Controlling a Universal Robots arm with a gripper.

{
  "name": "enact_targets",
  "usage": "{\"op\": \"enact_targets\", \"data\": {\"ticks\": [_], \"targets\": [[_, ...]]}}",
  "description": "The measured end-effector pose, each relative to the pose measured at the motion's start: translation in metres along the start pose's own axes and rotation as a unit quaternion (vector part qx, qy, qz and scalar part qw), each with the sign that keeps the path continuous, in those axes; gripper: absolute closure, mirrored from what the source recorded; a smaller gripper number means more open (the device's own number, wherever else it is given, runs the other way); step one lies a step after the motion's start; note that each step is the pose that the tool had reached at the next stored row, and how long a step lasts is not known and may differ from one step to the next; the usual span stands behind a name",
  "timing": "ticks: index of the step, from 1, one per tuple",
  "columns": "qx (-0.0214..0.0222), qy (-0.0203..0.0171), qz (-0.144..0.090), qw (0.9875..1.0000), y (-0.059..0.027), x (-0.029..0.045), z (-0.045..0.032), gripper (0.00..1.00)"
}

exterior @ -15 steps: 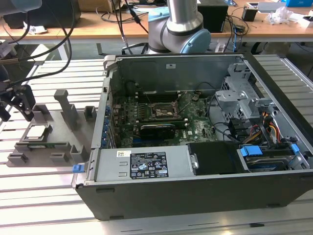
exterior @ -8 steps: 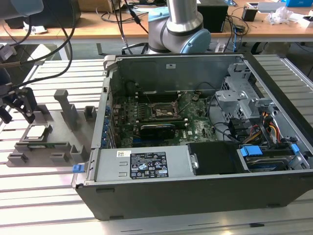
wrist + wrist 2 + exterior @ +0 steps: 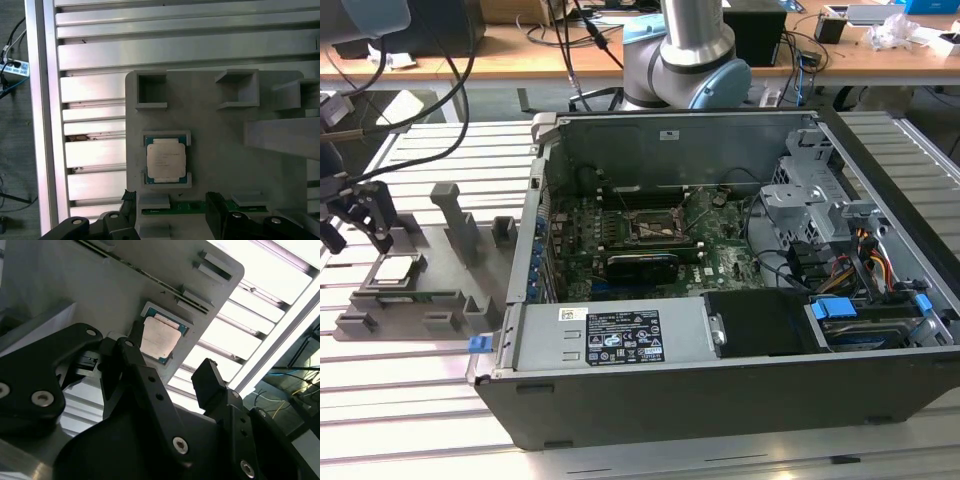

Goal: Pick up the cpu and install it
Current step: 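Pick up the cpu and move it towards the insertion slot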

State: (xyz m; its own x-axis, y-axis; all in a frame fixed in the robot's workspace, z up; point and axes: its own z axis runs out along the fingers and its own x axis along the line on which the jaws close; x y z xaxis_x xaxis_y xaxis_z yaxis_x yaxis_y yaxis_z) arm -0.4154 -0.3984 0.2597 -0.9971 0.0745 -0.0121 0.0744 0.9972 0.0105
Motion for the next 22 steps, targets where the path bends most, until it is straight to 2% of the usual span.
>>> {"op": "enact_targets", "data": {"ticks": [12,22], "targets": [[0.0000,0.0000,0.000,1.0000,-0.0001,0.0001,0.0070,0.34],[0.0000,0.0000,0.000,1.0000,-0.0002,0.0002,0.0161,0.34]]}}
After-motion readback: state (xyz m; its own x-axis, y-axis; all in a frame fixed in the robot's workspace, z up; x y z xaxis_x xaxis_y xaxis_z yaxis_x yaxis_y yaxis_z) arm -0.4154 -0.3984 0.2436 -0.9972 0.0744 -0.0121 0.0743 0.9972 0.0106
